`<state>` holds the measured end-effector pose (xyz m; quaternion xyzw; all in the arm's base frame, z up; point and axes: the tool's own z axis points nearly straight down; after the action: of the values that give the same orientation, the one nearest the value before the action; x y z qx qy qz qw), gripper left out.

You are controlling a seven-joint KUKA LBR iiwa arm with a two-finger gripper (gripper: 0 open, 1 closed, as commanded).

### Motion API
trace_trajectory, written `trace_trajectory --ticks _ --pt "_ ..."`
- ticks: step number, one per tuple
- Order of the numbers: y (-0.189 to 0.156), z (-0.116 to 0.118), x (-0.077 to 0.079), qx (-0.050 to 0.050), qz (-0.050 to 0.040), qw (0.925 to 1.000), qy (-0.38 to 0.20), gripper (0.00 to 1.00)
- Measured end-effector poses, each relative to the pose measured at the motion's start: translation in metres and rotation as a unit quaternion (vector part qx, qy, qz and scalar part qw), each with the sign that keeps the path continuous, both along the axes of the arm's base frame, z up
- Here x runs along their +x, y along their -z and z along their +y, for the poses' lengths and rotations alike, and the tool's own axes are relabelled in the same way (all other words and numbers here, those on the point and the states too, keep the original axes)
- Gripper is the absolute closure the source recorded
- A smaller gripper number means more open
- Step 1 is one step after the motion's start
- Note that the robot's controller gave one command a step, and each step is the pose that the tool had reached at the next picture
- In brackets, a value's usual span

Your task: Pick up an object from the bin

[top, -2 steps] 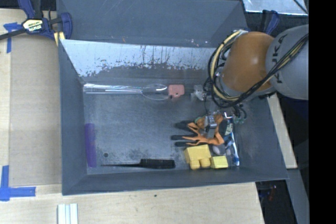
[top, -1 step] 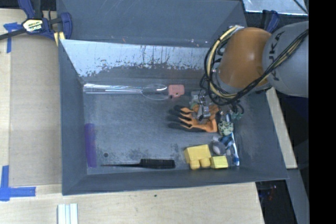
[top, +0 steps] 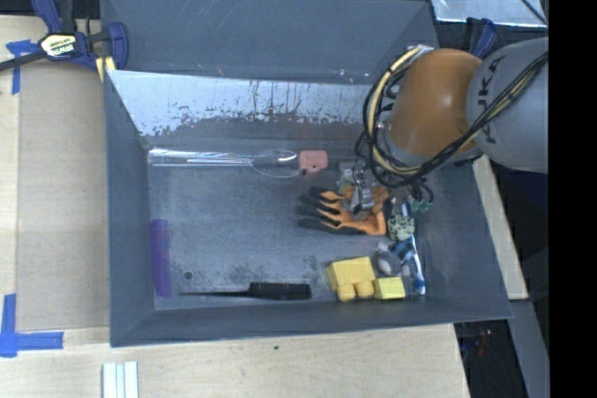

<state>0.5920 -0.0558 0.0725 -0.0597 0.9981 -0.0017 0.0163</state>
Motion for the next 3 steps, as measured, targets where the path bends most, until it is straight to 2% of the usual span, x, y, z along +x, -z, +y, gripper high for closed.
trace_trajectory --ticks 1,2,3 --pt "-0.014 0.000 -0.003 0.000 0.0053 1.0000 0.000 1.00" --pt "-0.047 0.000 -0.001 0.000 0.0016 1.0000 0.000 1.00" --pt "-0.063 0.000 0.000 0.000 -0.0011 1.0000 0.000 1.00"
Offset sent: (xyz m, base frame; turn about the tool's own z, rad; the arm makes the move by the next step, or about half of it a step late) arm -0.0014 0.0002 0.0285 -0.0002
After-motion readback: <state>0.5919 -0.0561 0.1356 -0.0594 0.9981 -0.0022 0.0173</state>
